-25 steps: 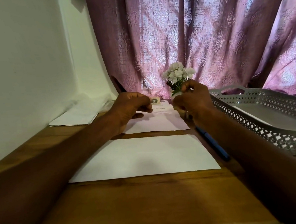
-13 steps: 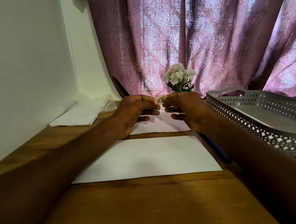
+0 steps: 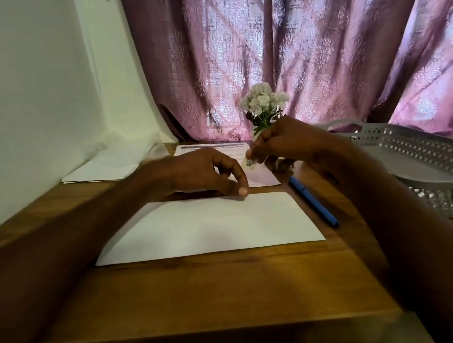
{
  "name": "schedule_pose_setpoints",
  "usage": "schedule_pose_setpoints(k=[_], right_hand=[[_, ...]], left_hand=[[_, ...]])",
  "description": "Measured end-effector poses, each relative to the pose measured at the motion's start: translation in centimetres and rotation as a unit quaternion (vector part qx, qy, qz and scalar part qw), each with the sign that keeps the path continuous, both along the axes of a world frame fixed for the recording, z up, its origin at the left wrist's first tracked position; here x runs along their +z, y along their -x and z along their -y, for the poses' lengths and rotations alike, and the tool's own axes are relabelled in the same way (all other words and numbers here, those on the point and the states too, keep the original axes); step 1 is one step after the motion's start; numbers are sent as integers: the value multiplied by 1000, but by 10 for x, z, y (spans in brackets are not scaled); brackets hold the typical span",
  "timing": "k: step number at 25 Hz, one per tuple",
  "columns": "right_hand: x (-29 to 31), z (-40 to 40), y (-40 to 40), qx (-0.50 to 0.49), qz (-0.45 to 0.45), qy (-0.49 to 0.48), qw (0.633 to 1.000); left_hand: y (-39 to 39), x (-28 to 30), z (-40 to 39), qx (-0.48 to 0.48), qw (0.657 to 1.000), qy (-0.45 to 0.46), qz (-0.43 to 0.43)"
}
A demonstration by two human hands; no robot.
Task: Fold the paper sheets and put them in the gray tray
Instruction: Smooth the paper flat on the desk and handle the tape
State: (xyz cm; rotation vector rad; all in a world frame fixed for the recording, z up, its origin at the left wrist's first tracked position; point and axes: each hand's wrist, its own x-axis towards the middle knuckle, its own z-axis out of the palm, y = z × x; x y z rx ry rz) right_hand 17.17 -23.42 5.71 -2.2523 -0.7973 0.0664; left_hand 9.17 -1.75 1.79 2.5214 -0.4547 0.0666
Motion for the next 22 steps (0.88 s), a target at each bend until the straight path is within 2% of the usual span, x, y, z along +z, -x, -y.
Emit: schedule_pose_setpoints(k=[4, 8, 22], right_hand=[[12, 16, 2, 45, -4, 146, 988], [8, 18, 2, 58, -25, 212, 975], [2, 17, -1, 94, -66, 202, 973]], left_hand=[[-2, 0, -3, -61, 997, -41, -29], [2, 8, -8, -101, 993, -62, -23], [-3, 4, -8, -78, 995, -26, -49]])
